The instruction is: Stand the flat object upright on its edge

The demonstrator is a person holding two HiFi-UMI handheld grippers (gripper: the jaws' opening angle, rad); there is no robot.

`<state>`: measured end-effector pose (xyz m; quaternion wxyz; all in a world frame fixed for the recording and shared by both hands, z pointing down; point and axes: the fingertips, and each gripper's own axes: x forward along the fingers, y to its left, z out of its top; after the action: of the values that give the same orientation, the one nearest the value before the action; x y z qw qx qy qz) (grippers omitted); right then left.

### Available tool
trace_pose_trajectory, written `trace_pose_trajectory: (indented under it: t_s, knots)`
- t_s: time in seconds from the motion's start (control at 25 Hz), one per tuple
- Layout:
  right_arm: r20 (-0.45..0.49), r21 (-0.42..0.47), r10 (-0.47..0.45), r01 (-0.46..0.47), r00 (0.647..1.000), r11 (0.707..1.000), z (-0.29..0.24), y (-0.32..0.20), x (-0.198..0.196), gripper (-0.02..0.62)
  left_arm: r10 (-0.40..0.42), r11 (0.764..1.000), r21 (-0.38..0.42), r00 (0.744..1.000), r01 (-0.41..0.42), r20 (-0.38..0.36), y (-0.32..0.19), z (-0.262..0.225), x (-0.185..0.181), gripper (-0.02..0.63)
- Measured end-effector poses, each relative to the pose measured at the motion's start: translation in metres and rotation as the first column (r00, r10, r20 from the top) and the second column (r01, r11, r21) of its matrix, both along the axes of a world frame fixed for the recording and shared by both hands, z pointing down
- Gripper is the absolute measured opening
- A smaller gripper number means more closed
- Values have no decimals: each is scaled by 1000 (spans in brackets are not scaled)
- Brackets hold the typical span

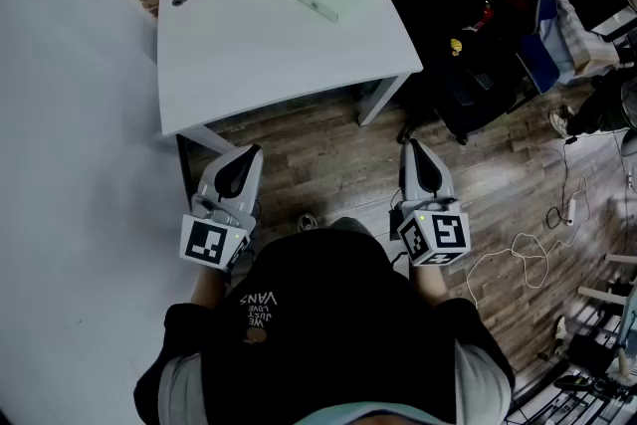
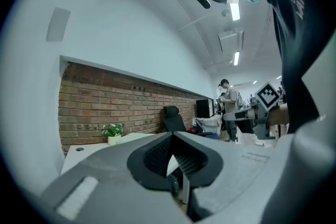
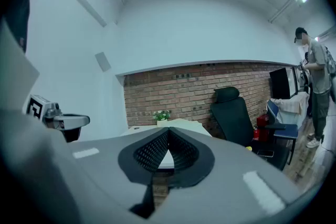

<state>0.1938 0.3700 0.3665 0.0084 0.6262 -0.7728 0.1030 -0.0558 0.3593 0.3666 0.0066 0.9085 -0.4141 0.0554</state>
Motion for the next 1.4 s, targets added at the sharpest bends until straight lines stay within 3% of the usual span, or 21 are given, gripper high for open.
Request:
trace_pose_trajectory:
  t_s: [0.56,1.4]
  knots:
    - [17,-15,20,-19,1000,1000,3,-20,9,-2,1,1000,-14,1000,-1,-12,-26,9,1,0]
    - [24,-23,-48,49,999,999,4,-112,66,-2,-64,997,-36,998,63,-18,-106,3,64,0]
